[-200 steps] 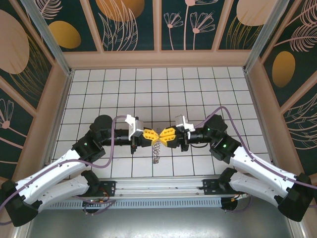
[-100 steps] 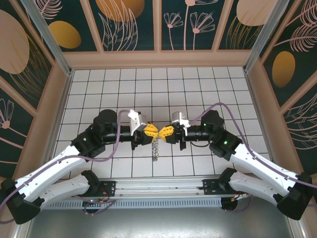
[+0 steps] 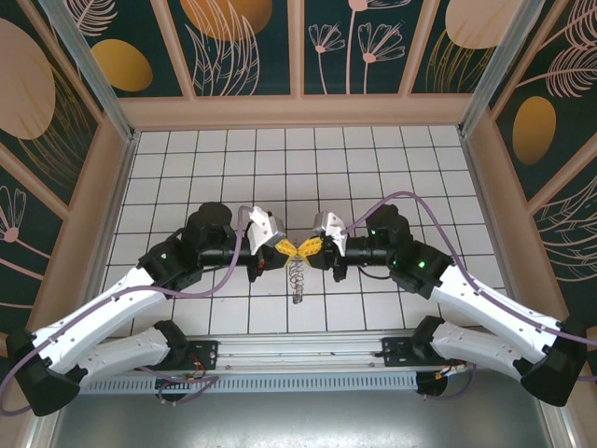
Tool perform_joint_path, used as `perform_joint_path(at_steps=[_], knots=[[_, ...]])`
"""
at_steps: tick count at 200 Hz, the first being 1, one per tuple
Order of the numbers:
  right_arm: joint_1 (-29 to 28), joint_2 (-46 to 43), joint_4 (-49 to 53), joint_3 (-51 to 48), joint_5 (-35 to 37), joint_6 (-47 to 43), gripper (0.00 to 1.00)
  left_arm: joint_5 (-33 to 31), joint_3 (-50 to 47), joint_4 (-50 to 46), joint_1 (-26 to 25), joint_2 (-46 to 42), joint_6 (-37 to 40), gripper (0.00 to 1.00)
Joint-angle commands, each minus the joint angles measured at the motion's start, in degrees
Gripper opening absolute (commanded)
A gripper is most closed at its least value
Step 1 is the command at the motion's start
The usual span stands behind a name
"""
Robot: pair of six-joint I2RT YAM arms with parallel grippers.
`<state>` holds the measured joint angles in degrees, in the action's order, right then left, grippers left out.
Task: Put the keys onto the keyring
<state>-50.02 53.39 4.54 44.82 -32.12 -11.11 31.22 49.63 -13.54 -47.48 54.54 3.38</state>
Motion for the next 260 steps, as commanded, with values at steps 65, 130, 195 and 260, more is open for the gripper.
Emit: perform_joint_path(at_steps=[65, 130, 195, 260], knots=[[-0.34, -2.23, -13.33, -4.77, -4.48, 4.82, 0.26, 9.08, -7.44, 21.14, -0.76, -6.49, -5.58, 0.0], [0.53, -3.79, -17.45, -6.85, -8.53, 6.46, 0.08, 9.43, -9.39, 25.28, -0.71, -7.26, -7.0, 0.0], [1.24, -2.18, -7.26, -1.31, -0.05, 1.56, 0.0, 0.82, -2.73, 8.82, -0.7, -3.0, -1.45, 0.07], [-1.95, 3.14, 4.21, 7.01, 9.14, -4.8, 0.0, -3.49, 1.92, -0.76, -0.74, 2.83, 1.81, 0.0]])
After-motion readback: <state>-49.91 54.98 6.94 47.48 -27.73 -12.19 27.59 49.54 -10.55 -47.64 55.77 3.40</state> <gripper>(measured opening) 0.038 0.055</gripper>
